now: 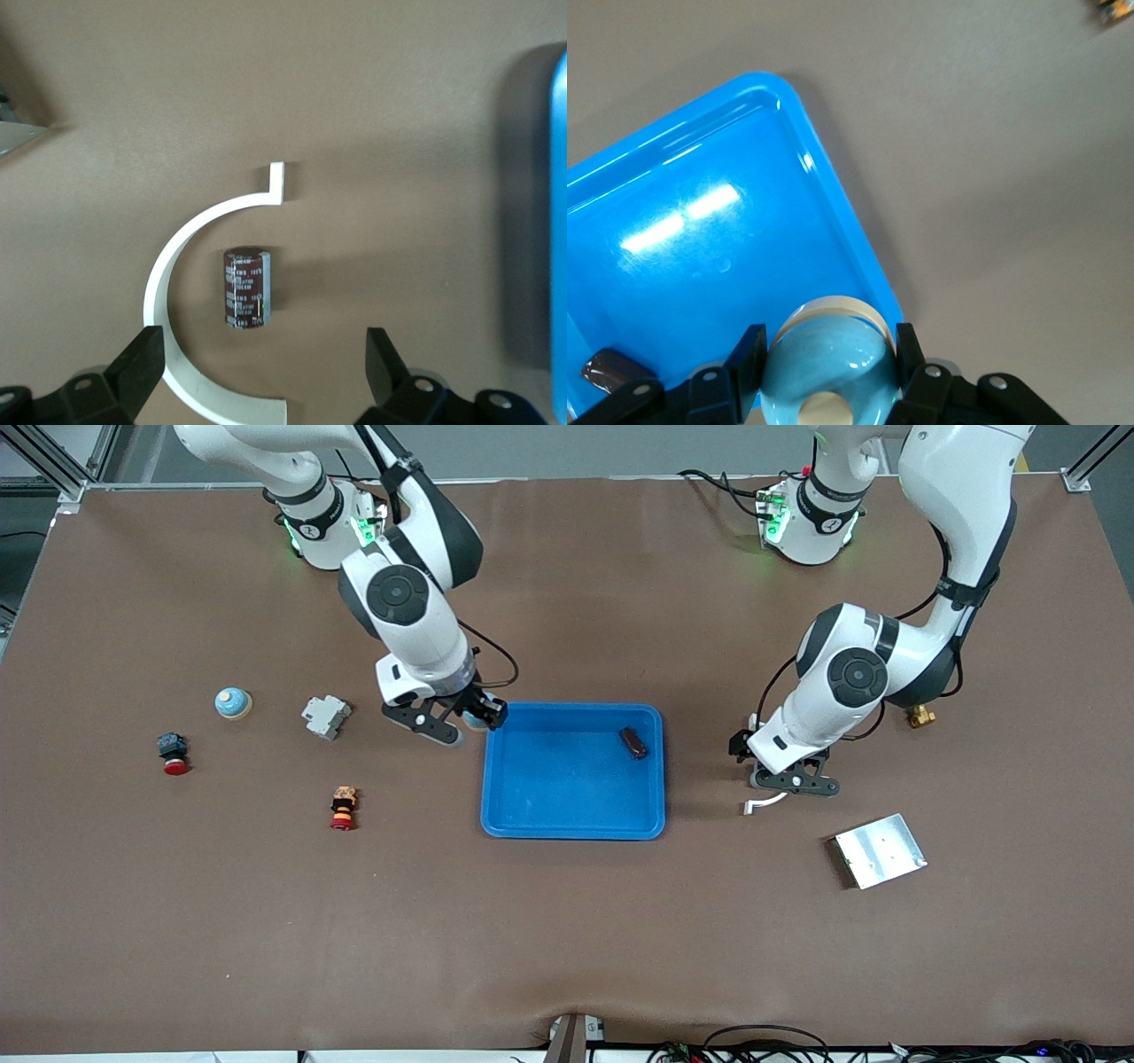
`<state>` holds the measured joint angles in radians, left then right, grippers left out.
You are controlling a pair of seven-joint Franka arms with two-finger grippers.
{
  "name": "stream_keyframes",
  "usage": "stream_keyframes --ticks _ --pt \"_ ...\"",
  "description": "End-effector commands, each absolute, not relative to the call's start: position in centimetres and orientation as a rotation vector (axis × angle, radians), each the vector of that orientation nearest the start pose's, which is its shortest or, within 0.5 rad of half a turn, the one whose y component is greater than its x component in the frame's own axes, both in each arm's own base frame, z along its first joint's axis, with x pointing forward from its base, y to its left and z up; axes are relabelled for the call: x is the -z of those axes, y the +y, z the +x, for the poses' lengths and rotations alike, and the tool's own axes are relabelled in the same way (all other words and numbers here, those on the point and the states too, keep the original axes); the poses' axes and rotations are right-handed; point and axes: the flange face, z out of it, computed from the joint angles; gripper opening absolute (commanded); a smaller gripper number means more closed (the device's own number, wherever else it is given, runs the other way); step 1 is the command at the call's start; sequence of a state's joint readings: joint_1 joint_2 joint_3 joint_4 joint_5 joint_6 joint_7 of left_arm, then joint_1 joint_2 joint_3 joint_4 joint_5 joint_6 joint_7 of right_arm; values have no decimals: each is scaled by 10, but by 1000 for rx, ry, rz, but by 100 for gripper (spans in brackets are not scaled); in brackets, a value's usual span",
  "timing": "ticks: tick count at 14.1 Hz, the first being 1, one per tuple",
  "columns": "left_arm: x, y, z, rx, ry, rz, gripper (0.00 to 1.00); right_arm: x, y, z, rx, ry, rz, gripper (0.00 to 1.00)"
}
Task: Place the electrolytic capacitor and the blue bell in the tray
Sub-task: 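Grasp the second capacitor while the right gripper lowers the button into the tray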
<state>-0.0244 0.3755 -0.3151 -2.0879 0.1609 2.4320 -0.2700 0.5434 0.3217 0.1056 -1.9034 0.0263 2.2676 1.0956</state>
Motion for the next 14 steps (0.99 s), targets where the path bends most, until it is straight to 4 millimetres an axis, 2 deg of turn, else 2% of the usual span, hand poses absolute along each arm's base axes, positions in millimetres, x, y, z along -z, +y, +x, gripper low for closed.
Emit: stream_keyframes --ticks 1,4,8,14 --pt "-231 -186 549 -8 329 -3115 100 -323 402 509 16 771 -2997 0" --pt "-209 -179 548 -29 337 -3115 100 -308 427 511 8 813 -2983 0" --pt "-194 -179 547 -41 291 -3132 100 -277 455 501 24 859 -3011 0" --pt "-182 -179 546 -43 241 -3149 100 -261 456 506 33 899 -3018 0"
